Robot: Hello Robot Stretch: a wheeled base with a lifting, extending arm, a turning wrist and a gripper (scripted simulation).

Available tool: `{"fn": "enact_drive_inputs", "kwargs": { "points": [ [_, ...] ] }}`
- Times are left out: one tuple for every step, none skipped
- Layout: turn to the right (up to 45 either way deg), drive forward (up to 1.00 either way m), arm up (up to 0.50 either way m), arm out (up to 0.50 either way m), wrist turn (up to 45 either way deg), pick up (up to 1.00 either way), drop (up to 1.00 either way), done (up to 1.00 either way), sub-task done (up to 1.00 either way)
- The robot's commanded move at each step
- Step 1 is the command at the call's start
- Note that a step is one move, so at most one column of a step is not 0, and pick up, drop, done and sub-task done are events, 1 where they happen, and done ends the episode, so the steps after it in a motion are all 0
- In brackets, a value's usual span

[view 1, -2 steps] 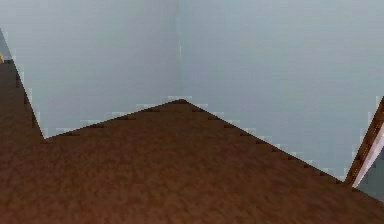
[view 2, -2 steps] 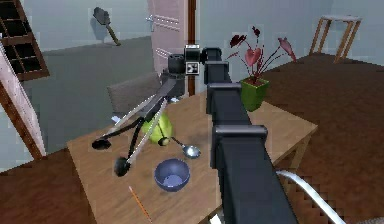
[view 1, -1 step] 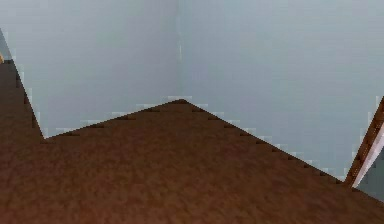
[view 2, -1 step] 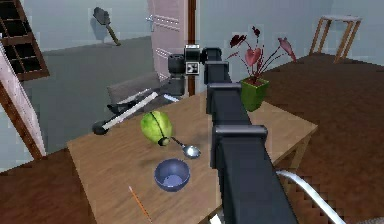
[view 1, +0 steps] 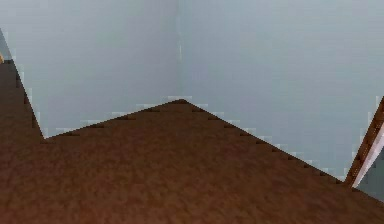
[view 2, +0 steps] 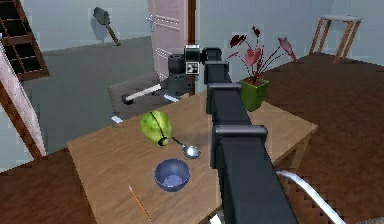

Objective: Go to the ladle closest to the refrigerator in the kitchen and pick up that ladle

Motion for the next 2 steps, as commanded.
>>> {"fn": "enact_drive_inputs", "kwargs": {
  "points": [
    [0.0,0.00,0.00,0.00,45.0,0.00,0.00,0.00,0.00],
    [0.0,0.00,0.00,0.00,9.0,0.00,0.00,0.00,0.00]
  ]
}}
